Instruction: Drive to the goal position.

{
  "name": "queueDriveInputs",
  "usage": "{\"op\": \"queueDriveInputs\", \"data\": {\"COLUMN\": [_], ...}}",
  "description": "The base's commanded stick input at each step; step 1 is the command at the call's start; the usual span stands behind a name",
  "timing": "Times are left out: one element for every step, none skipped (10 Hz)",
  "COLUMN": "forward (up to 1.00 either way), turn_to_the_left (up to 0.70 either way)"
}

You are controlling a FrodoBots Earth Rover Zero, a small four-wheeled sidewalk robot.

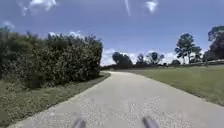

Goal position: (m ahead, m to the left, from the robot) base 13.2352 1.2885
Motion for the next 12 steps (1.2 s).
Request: {"op": "queueDriveInputs", "data": {"forward": [0.50,0.50,0.50,0.50,0.50,0.50,0.50,0.50,0.50,0.50,0.50,0.50], "turn_to_the_left": [0.00,0.00,0.00,0.00,0.00,0.00,-0.22,-0.47,-0.50,-0.50,-0.45,-0.27]}}
